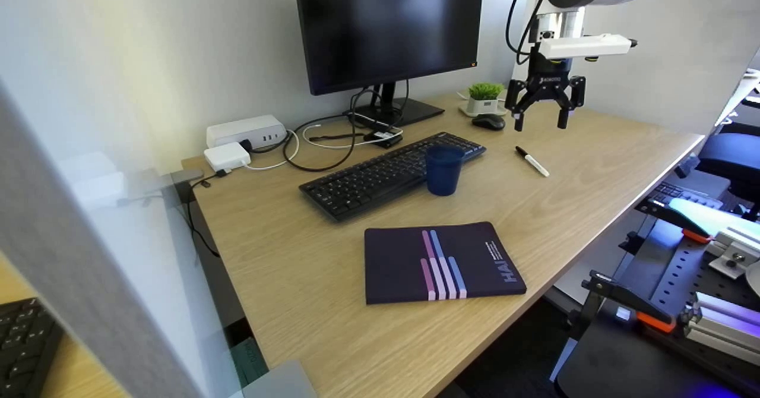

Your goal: Put the marker in the cup

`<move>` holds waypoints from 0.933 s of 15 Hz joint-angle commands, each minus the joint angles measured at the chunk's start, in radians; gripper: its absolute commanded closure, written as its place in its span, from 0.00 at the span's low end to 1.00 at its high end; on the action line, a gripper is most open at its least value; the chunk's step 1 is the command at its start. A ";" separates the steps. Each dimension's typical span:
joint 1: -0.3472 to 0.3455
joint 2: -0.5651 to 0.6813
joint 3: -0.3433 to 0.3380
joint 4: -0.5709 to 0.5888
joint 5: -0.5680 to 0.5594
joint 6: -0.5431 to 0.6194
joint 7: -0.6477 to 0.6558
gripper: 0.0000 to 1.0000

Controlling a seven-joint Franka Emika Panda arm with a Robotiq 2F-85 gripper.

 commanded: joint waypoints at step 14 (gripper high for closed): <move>0.029 0.172 -0.058 -0.041 0.009 0.297 0.009 0.00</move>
